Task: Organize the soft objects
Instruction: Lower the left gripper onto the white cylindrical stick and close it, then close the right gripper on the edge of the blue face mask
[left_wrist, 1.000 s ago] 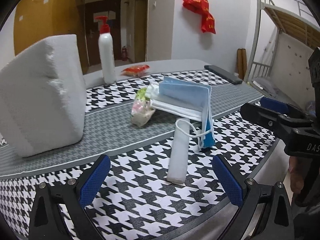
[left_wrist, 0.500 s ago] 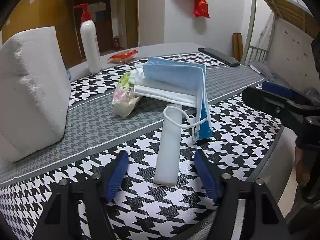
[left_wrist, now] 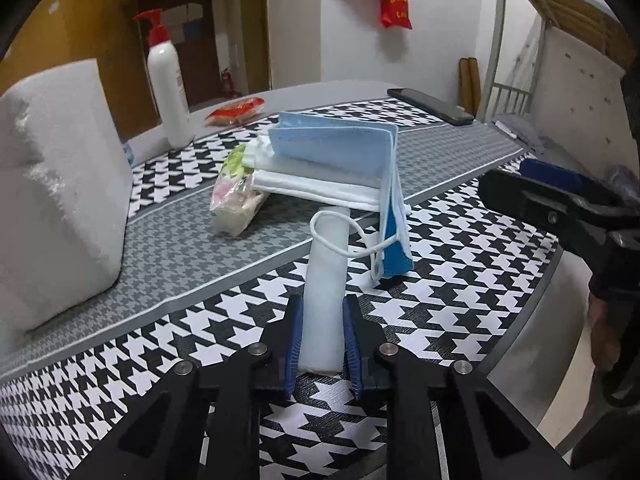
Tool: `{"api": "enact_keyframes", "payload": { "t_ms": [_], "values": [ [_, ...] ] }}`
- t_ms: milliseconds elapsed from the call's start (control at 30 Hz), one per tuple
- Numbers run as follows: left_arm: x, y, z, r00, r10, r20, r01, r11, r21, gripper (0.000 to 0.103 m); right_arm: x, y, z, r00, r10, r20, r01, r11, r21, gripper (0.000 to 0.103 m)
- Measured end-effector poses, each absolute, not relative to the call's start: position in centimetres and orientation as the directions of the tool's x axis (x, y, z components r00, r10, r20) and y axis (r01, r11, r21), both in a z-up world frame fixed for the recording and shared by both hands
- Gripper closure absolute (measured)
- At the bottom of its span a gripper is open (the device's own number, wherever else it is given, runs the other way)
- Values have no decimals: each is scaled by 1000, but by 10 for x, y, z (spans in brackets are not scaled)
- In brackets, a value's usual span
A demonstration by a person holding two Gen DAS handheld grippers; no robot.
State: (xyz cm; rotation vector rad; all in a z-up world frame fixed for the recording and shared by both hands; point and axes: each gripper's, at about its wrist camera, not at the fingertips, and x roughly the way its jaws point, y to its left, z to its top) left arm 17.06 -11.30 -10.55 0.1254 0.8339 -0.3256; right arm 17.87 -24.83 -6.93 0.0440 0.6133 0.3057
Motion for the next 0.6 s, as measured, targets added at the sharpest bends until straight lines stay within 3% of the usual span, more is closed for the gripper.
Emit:
{"api": "enact_keyframes", "payload": {
  "t_ms": [600],
  "values": [
    [141, -68, -90, 704, -181, -687, 234, 972, -16, 85, 186, -220, -74, 734, 328, -595, -312, 941, 133, 0]
  ]
}}
